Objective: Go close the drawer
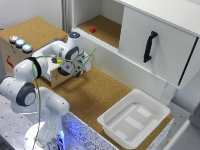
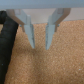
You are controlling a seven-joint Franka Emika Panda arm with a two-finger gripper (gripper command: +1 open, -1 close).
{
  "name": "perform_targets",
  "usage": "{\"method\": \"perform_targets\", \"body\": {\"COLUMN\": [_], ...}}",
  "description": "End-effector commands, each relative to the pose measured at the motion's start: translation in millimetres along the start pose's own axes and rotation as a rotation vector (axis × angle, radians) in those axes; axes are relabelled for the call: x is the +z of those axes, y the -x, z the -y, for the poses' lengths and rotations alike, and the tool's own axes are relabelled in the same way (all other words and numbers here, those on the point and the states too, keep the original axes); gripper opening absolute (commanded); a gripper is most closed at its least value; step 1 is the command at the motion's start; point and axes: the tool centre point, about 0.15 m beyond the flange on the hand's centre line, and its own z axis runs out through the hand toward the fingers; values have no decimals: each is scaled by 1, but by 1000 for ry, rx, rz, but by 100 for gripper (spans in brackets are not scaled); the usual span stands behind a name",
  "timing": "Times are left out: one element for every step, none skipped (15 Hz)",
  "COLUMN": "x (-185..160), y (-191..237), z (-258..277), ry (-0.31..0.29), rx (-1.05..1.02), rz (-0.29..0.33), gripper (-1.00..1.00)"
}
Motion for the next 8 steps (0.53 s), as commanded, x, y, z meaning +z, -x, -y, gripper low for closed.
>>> {"method": "perform_targets", "body": {"x": [39,41,43,45,45,45,45,44], "y": [-31,-34,-37,-40,-41,-42,-43,-42], "z": [19,27,37,49,56,69,80,94], "ry": [-63,-62,-62,-56,-62,-55,-52,-47], "rx": [-44,-55,-64,-67,-71,-80,-85,-96], "rz": [63,65,64,63,63,65,62,65], "gripper": [-100,-100,-100,-100,-100,-100,-100,-100]}}
